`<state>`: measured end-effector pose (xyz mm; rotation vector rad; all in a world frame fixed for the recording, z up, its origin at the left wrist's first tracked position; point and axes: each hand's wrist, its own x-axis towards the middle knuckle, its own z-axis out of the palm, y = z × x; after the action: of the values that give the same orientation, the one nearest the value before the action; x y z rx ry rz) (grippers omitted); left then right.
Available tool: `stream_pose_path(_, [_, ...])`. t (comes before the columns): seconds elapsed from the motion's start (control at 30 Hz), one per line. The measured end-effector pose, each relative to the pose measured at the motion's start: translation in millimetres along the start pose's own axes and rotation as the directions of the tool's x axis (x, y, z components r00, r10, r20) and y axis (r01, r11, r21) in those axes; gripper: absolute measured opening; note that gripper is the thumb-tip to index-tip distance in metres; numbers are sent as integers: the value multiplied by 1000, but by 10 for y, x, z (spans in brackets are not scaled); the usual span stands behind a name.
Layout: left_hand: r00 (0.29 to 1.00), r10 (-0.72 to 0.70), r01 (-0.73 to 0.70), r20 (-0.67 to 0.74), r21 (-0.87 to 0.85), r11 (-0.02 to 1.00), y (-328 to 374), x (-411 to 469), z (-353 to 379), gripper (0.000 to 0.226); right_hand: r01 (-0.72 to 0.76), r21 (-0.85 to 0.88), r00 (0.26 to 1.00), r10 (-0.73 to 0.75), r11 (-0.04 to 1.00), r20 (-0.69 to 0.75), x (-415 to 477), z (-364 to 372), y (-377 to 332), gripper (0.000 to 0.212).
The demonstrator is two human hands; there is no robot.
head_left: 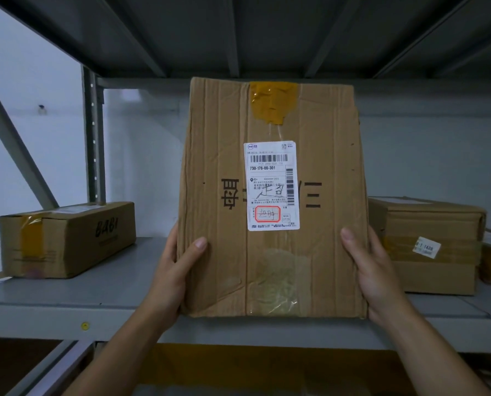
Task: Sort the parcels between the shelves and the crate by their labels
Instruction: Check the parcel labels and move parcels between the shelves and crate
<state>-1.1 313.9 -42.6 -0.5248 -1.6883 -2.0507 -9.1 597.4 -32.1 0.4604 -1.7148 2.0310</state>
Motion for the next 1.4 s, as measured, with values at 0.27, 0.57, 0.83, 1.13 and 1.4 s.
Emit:
stream_pose_path(0.27, [1000, -7, 7, 1, 11, 1000, 13, -9, 1, 103, 7, 27, 1000, -7, 1000, -3, -20, 8, 0, 38])
stream_pose_path(0.57, [1000, -21, 21, -6, 6, 1000, 34, -18, 4, 123, 2, 29, 1000, -2, 1000, -1, -39, 9, -21, 34])
stream_pose_path(0.83, [999, -46, 46, -10, -40, 998, 73, -30, 36, 65, -35, 27, 999, 36, 999, -27, -74, 29, -117, 30])
stream_pose_path(1.13, [994, -101, 104, 42, -89, 991, 280, -144, 33, 47, -87, -7, 993, 86, 996, -86, -307, 11, -343, 28])
stream_pose_path(1.4, [991, -77, 95, 108, -170, 981, 175, -343, 95, 59, -123, -63, 974, 109, 990, -198, -706, -111, -486, 57])
